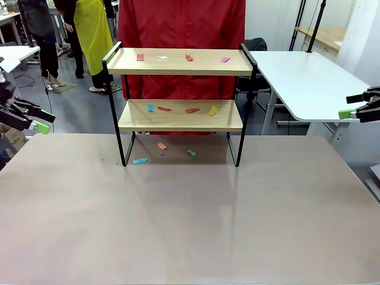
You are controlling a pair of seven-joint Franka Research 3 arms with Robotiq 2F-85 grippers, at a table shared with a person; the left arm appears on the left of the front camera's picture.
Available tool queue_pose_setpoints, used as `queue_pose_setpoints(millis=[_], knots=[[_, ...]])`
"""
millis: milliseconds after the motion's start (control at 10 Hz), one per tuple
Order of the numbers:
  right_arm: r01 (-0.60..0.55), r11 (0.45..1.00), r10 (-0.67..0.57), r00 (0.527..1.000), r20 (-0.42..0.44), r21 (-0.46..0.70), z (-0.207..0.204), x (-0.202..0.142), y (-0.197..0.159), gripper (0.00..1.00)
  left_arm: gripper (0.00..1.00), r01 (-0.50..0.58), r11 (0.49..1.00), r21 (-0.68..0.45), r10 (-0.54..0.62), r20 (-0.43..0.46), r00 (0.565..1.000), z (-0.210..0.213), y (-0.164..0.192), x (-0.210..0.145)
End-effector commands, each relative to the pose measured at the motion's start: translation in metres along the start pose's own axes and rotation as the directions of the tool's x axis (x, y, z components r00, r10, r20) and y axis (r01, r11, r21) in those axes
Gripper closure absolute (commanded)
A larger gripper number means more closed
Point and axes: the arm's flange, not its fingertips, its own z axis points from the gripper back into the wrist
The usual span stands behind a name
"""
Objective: Clean the shelf.
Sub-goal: Pick up the Duster handed by the human.
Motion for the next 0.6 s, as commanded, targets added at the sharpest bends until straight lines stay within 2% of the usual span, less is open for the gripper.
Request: queue_pose_setpoints(millis=[0, 300, 400, 500], knots=[[-0.032, 0.999, 0.031, 0.999, -0.020, -0.006, 0.002, 0.007, 0.009, 0.00, 0.00, 0.033, 0.999, -0.019, -0.032, 0.029, 0.999, 0.006, -0.012, 0.011], [-0.032, 0.999, 0.031, 0.999, -0.020, -0.006, 0.002, 0.007, 0.009, 0.00, 0.00, 0.033, 0.999, -0.019, -0.032, 0.029, 0.999, 0.006, -0.012, 0.011], [-0.023, 1.000, 0.023, 0.999, -0.027, -0.005, 0.002, 0.008, 0.005, 0.00, 0.00, 0.021, 1.000, -0.016, -0.021, 0.003, 1.000, 0.005, -0.009, 0.011], [-0.009, 1.000, 0.009, 1.000, 0.006, 0.014, 0.001, 0.000, -0.020, 0.00, 0.00, 0.001, 0.999, -0.048, 0.003, 0.072, 0.997, 0.005, 0.011, 0.002]])
